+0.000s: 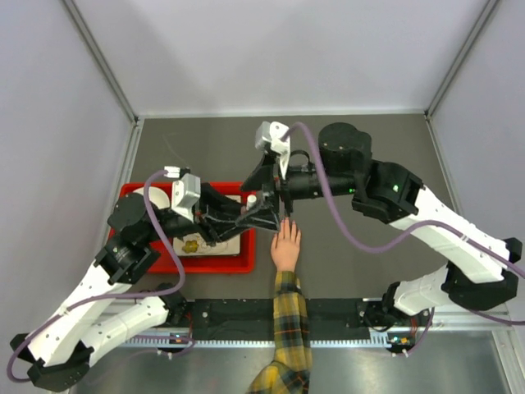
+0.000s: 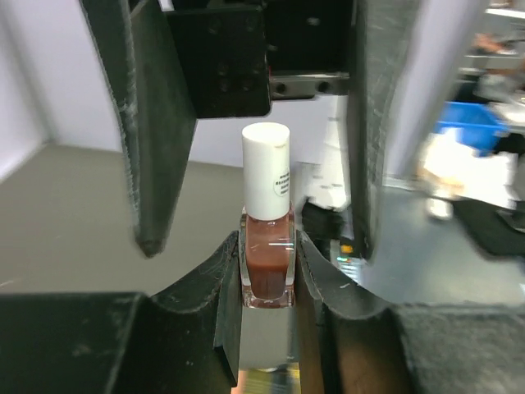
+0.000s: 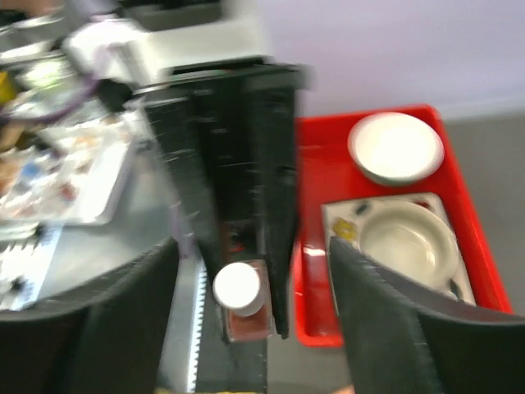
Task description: Paint the nails
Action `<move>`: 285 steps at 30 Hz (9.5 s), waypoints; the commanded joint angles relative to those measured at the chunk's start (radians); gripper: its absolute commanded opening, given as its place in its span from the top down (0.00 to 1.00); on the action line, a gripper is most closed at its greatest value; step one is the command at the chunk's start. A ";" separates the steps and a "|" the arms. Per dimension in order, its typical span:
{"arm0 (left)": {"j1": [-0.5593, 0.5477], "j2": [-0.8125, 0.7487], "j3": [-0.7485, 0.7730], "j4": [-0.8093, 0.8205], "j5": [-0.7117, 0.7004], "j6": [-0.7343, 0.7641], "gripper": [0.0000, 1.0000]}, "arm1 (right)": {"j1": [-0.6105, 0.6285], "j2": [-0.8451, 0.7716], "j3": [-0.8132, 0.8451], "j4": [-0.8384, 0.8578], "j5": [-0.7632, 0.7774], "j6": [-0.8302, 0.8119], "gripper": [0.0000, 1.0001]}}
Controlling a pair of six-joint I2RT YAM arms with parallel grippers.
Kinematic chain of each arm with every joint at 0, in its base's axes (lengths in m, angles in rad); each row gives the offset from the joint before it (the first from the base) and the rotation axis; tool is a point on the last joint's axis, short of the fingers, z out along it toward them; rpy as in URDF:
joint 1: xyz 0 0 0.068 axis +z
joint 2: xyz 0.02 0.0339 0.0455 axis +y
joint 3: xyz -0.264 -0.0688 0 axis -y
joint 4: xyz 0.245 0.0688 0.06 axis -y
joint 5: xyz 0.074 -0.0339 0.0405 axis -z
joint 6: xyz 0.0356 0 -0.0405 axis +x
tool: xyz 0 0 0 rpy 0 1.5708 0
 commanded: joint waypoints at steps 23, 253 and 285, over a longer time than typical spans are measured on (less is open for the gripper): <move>0.000 0.028 -0.035 -0.024 -0.550 0.261 1.00 | 0.037 0.193 0.306 -0.295 0.718 0.387 0.61; 0.468 0.584 0.298 0.323 -0.383 -0.060 1.00 | -0.527 0.536 -0.387 0.072 0.252 0.188 1.00; 0.471 0.576 0.278 0.318 -0.379 -0.081 1.00 | -0.503 0.555 -0.388 0.059 0.242 0.185 1.00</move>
